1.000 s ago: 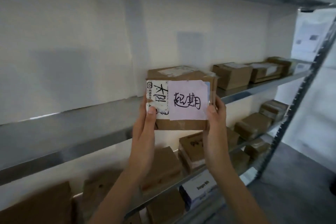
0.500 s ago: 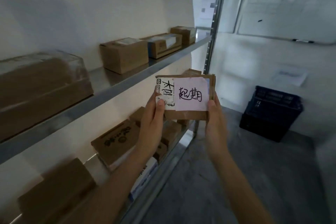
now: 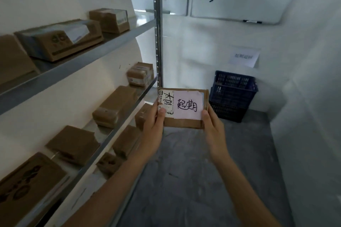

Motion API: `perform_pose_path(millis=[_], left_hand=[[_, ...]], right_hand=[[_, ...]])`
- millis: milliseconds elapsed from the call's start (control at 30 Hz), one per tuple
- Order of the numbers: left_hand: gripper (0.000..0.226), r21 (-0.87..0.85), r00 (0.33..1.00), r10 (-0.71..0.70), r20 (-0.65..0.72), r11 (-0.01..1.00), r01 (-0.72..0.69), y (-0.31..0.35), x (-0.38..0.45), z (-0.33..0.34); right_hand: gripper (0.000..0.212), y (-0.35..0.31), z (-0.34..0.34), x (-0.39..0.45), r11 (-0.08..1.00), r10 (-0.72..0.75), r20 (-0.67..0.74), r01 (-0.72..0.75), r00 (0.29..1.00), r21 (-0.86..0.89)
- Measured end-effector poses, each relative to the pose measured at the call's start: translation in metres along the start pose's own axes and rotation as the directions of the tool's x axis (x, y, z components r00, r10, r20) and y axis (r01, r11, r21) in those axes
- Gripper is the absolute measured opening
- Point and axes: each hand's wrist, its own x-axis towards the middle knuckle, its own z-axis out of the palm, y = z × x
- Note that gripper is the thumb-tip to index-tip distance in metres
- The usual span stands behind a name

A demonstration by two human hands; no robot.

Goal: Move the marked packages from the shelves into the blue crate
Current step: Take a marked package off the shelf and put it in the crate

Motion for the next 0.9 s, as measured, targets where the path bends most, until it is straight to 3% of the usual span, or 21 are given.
perform_pose_path(millis=[400, 900], left_hand=[[0.046, -0.007, 0.992, -0.034, 0.125, 0.999, 0.035, -0.061, 0.218, 0.104], [0.034, -0.014, 0.936, -0.116, 0.331, 0.992, 0.128, -0.131, 0.456, 0.275]], right_hand=[[0.043, 0.064, -0.040, 0.206, 0.993, 0.098, -0.201, -0.109, 0.975, -0.045], [0.037, 0.153, -0.144, 0.444, 0.957, 0.240, -0.408, -0.284, 0.881, -0.051]])
